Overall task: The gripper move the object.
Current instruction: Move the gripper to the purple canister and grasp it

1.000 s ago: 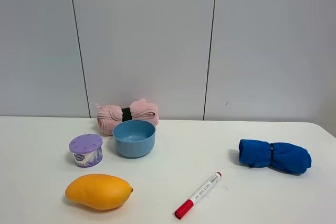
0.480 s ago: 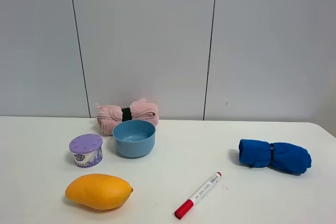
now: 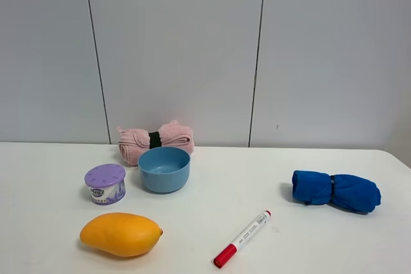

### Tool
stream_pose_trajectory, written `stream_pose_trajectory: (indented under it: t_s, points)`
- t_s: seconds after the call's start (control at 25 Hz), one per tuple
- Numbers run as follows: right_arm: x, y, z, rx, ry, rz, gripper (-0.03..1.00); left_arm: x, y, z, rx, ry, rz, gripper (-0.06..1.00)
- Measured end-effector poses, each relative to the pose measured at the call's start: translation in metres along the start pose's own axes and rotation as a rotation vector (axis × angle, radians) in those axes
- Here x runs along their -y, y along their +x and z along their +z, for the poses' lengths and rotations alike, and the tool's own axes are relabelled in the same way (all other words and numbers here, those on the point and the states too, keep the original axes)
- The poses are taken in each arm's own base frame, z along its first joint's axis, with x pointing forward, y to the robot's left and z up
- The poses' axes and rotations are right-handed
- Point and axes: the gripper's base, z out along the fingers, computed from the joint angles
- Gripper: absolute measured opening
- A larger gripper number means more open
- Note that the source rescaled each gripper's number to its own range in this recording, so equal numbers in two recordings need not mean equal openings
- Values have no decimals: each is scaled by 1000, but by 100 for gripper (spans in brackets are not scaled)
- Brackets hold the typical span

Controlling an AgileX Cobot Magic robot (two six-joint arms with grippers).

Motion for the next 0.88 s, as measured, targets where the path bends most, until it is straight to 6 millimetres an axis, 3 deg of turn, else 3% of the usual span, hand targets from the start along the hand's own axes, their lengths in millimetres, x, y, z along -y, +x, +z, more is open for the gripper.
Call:
stream_pose_trajectory:
  t_s: [0.16,0.52,0.68,0.88]
  points:
    - [0,0,0,0,0,0,100,0,-24,9,-67,0,0,100]
    - [0,0,0,0,0,0,100,2,-101,37,-100,23,-11,100]
    - [0,0,0,0,0,0,100,7,-126,59,-147,82,-7,100]
    - [0,0,0,0,0,0,100,16,-144,93,-220,183,67,100]
